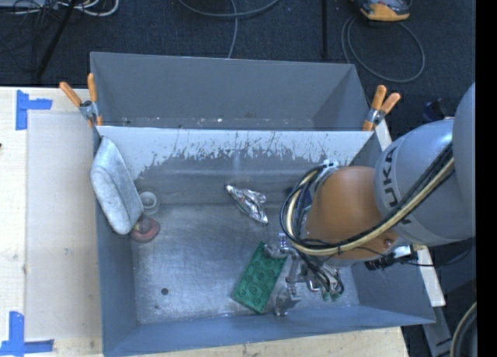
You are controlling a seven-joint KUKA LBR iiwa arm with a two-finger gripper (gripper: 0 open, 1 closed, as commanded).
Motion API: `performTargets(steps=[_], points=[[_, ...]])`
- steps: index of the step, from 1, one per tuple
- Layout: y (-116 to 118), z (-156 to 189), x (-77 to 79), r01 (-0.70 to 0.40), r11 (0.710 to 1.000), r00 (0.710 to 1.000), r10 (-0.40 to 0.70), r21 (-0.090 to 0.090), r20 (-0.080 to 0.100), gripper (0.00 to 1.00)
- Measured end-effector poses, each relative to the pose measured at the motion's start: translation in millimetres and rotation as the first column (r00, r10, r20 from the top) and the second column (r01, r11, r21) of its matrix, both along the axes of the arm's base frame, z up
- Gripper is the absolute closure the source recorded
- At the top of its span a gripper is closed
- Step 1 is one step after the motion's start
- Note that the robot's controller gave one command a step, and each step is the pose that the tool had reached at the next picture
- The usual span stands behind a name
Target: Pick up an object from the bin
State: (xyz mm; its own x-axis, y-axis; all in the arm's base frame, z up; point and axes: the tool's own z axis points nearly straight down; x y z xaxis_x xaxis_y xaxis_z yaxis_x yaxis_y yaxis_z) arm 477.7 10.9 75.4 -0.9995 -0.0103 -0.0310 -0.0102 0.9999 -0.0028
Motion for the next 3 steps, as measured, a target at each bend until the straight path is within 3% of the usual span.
performTargets(steps=[1,2,3], points=[[20.6,-1.3,38.1,-0.044,0.999,0.999,0.044,-0.001,-0.026,0.00],[20.7,2.1,42.1,-0.042,0.999,0.999,0.042,0.000,-0.006,1.00],[-43.8,161.3,37.3,-0.410,0.912,0.912,0.410,-0.001,-0.026,1.00]])
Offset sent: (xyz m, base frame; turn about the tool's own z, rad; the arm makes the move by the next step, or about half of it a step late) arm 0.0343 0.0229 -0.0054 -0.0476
